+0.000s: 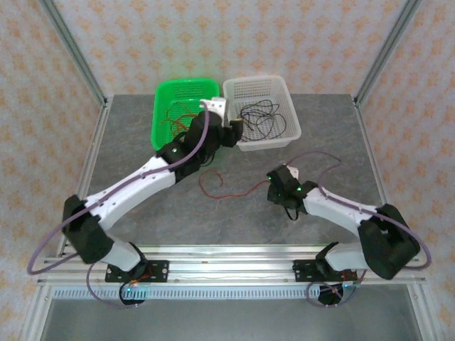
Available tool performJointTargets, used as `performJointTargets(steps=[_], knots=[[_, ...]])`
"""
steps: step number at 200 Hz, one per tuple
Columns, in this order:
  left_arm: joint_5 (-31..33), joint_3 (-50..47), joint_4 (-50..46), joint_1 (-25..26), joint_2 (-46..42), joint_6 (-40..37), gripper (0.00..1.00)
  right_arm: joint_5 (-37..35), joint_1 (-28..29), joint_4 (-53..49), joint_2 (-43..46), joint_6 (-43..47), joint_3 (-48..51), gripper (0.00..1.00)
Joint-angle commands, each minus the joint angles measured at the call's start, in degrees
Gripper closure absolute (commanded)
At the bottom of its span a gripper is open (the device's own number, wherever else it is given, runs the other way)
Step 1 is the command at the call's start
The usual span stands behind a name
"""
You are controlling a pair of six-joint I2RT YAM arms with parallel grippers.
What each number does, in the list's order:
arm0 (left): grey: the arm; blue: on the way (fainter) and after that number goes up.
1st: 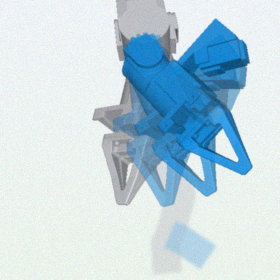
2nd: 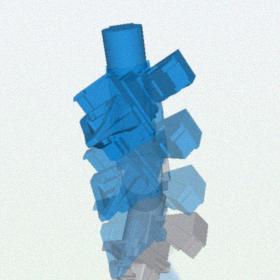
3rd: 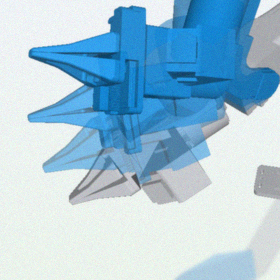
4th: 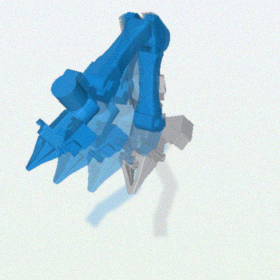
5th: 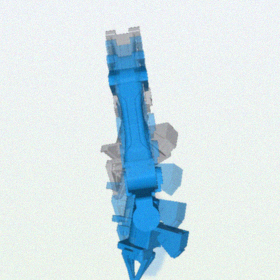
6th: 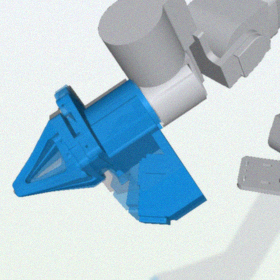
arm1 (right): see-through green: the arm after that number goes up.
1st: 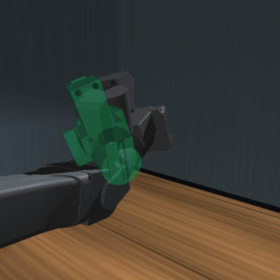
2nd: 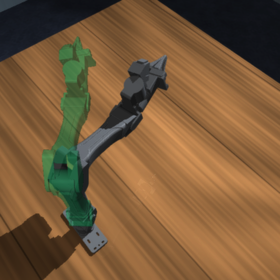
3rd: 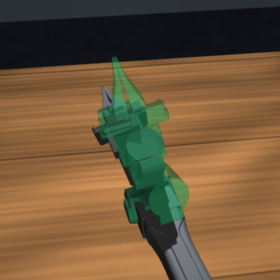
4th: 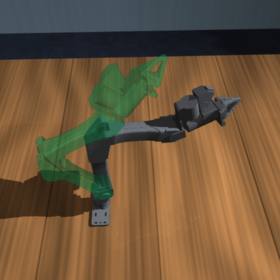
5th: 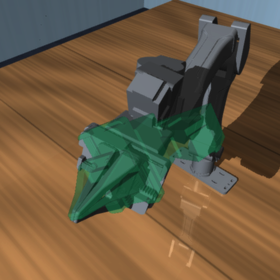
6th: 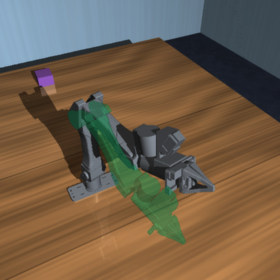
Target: Untangle the cables
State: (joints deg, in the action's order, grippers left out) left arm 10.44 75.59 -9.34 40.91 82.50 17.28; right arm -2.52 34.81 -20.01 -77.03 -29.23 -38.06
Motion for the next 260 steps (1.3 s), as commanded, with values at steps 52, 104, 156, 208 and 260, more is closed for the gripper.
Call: performJointTargets(steps=[52,104,156,208,260], knots=[[4.43,-12.34,-1.16,0.49,-15.03,5.16,0.34,-5.04,-0.40,-0.33,-13.32,3.53,-7.74,0.58],[5.87,-15.55,-2.90,0.49,-20.57,5.40,0.34,-5.67,-0.35,0.60,-18.13,2.76,-8.46,0.72],[7.30,-17.58,-4.09,0.49,-24.89,5.04,0.34,-4.51,-0.35,2.13,-19.14,2.55,-8.50,0.91],[8.29,-19.73,-5.51,0.48,-28.12,6.27,0.34,-3.13,-0.34,2.16,-17.80,3.00,-8.68,1.00],[11.61,-21.29,-6.78,0.49,-31.66,8.01,0.32,-3.32,2.59,-2.93,-6.22,4.70,-11.66,1.00]])
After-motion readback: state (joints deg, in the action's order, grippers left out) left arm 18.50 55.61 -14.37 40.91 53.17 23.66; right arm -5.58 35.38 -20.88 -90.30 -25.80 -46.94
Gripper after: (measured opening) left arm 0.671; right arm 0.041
